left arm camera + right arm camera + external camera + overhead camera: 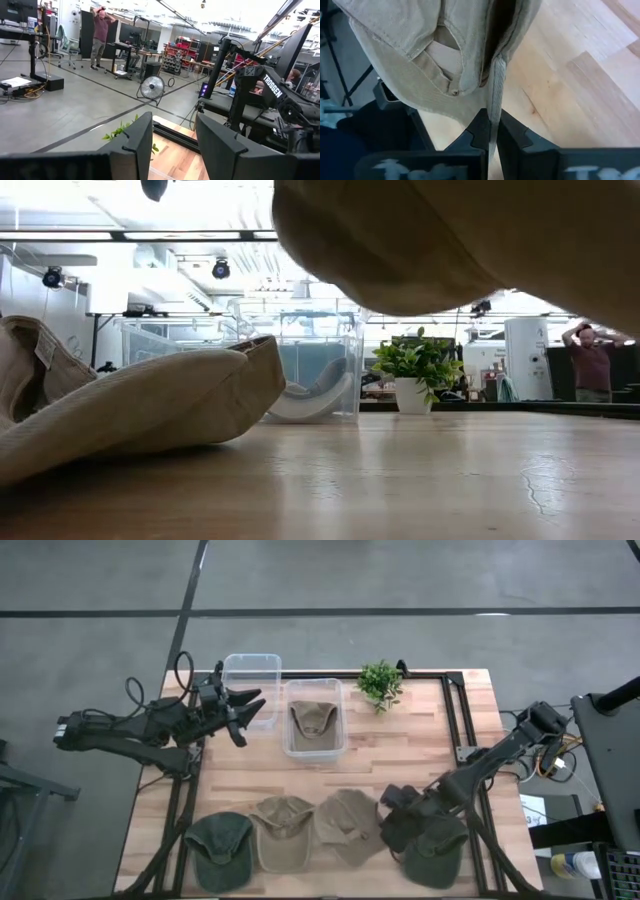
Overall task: Pick & Place hat
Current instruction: Put the right brown cap into the right transparent bin
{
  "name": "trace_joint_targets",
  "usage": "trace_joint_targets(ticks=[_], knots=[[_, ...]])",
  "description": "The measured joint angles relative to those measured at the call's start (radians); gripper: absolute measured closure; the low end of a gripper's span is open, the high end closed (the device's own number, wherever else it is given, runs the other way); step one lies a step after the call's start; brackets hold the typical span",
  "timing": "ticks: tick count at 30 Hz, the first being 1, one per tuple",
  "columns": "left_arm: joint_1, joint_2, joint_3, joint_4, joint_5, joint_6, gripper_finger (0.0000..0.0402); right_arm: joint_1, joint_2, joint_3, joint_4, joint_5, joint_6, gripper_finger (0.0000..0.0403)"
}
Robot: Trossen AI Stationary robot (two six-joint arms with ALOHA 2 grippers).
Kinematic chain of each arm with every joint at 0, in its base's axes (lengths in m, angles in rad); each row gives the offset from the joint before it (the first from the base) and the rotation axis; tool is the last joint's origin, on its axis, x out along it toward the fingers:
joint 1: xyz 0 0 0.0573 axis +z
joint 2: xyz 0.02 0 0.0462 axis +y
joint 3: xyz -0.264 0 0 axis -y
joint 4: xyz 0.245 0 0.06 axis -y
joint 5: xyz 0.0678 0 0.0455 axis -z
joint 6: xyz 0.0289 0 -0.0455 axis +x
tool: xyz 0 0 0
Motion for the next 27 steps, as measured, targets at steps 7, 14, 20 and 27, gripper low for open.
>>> trace_joint_targets(ticks=[7, 14, 20, 27], knots=[[0.000, 0.001, 0.000, 0.000, 0.010, -0.037, 0.0257, 0.000, -0.074, 0.000, 0.001, 0.023, -0.017, 0.0390], [0.000, -0.001, 0.000, 0.000, 0.027, -0.030, 0.0257, -0.005, -0.159, 0.000, 0.006, 0.097, -0.070, 0.0390], [0.000, 0.005, 0.000, -0.001, 0.026, -0.018, 0.0257, -0.028, -0.236, 0.000, 0.007, 0.156, -0.098, 0.0390], [0.000, 0.006, 0.000, 0.000, 0.026, -0.009, 0.0257, -0.115, -0.278, 0.000, 0.018, 0.185, -0.129, 0.0390]])
